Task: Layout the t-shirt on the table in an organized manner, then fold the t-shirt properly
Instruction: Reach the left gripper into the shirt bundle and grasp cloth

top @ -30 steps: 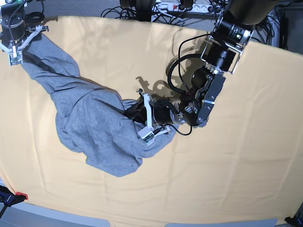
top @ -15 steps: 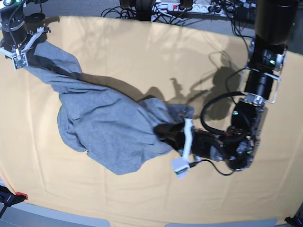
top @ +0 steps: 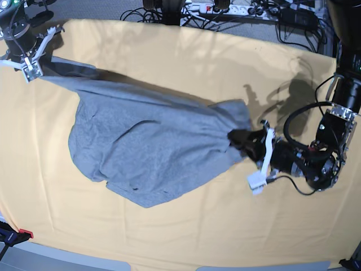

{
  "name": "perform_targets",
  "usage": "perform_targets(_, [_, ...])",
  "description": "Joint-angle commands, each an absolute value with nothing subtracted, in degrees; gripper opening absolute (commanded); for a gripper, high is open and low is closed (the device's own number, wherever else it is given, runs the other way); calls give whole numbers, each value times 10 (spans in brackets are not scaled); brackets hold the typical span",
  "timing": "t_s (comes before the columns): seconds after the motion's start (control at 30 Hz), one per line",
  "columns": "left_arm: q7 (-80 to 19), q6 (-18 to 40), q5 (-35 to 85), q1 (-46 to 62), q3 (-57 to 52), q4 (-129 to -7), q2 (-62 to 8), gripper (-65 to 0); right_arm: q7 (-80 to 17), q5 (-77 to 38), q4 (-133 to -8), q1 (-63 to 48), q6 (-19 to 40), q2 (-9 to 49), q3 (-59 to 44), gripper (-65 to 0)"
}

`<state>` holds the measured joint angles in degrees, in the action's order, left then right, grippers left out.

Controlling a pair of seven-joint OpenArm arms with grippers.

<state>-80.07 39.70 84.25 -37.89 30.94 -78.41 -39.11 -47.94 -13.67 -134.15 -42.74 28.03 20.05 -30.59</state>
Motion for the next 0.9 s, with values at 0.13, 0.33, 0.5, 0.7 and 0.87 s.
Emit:
perform_targets(0.13, [-800, 400, 850, -394, 400, -795, -435, -650, -466, -137, -1350, -430, 290, 216, -311, -650])
perform_targets(0.33, [-759, 400, 843, -404, 404, -795, -433, -650, -407, -137, -1350, -393, 262, 221, -311, -650])
perform_targets(0.5, [-617, 400, 614, -406, 389, -791, -402, -650, -396, -185, -1350, -338, 263, 221, -311, -650])
perform_targets(0.7, [-502, 362, 434, -406, 389, -778, -351, -650, -396, -209, -1239, -259, 281, 221, -307, -650])
perform_targets(0.87, [-454, 298, 336, -407, 389, -778, -316, -291, -397, -212, -1145, -202, 290, 221, -307, -650])
